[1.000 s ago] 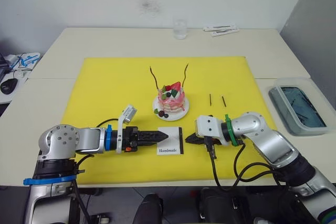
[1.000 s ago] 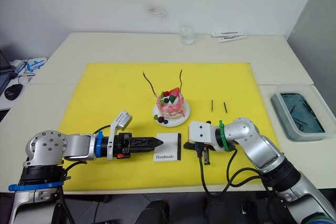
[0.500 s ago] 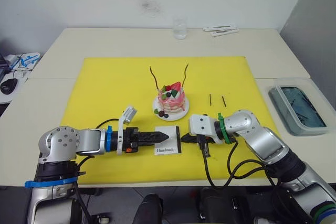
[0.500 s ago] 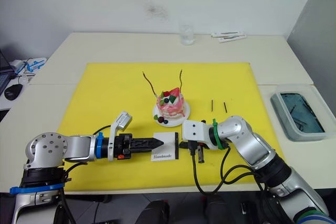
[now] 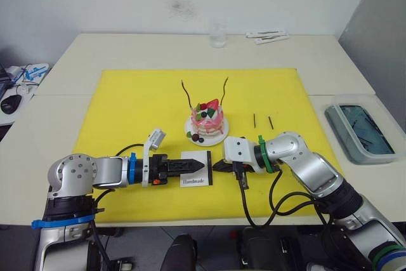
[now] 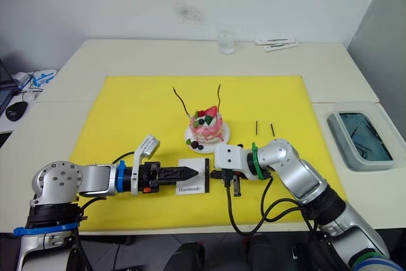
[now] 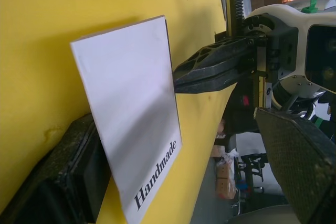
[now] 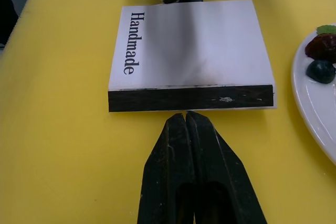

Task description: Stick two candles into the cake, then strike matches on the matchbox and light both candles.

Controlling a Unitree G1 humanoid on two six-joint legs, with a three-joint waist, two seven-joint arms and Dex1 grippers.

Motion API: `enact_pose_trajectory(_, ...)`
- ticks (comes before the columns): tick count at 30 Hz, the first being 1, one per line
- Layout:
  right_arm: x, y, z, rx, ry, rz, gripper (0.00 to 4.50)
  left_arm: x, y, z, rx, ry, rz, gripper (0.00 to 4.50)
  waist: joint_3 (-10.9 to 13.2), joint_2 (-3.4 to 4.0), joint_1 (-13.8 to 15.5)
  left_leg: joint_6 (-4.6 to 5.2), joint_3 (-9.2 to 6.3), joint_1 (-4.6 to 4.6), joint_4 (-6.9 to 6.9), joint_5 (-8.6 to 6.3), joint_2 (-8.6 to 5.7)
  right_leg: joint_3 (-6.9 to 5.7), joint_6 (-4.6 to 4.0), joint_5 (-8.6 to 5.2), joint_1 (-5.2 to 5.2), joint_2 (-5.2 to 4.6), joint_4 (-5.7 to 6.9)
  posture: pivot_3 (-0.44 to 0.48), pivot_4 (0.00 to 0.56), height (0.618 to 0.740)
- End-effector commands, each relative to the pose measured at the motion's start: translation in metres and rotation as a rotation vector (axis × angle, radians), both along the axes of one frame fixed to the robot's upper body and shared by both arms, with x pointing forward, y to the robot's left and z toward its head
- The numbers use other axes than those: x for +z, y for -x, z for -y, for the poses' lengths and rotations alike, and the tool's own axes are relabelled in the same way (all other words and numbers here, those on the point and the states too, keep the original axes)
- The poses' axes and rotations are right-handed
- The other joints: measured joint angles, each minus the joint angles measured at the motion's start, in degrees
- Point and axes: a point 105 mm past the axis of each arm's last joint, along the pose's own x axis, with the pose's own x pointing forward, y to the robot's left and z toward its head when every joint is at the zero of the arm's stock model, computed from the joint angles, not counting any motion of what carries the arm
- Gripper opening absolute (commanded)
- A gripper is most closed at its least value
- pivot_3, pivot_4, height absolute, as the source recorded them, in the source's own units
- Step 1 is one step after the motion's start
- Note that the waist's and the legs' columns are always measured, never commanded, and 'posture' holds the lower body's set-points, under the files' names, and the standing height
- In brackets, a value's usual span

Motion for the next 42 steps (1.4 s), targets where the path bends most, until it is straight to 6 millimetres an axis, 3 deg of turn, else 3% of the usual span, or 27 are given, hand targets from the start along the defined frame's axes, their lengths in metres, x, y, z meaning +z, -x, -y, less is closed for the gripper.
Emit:
enact_pose_trajectory(1,0.009,0.001,-0.007,0.031,-0.013,0.037,0.03,-0.01,0.005,0.004,-0.012,-0.025,-0.031,4.5,0.0,0.0,0.0,0.0,0.0,0.0,0.0,0.0,-0.01,0.0,0.01,0.0,0.0,-0.01,0.0,0.0,0.15,0.74)
enact_pose_trajectory(16,0.008,0.002,-0.009,0.035,-0.022,0.02,0.03,-0.019,0.012,0.005,-0.024,-0.038,-0.033,4.5,0.0,0.0,0.0,-0.01,0.0,0.0,-0.02,0.0,-0.04,0.01,0.02,0.0,0.01,-0.04,-0.05,0.0,0.15,0.74)
enact_pose_trajectory(19,0.008,0.003,-0.01,0.037,-0.023,0.019,0.0,-0.02,0.012,0.004,-0.017,-0.039,-0.033,3.9,0.0,0.0,0.0,-0.01,0.0,0.0,-0.03,0.0,-0.04,0.0,0.02,0.0,0.01,-0.04,-0.06,0.0,0.15,0.74)
enact_pose_trajectory(32,0.016,0.008,-0.018,0.061,-0.057,0.006,0.0,-0.029,0.017,0.012,0.003,-0.014,-0.025,0.02,0.0,0.01,-0.1,-0.01,0.01,-0.04,-0.05,0.0,-0.22,0.02,0.07,-0.05,0.01,-0.24,-0.12,0.0,0.15,0.74)
enact_pose_trajectory(42,0.016,0.011,-0.019,0.073,-0.056,0.0,0.0,-0.027,0.014,0.007,0.027,-0.014,-0.013,0.02,0.0,0.01,-0.1,0.0,0.01,-0.03,-0.05,0.0,-0.25,0.01,0.1,-0.06,0.02,-0.27,-0.12,0.0,0.15,0.74)
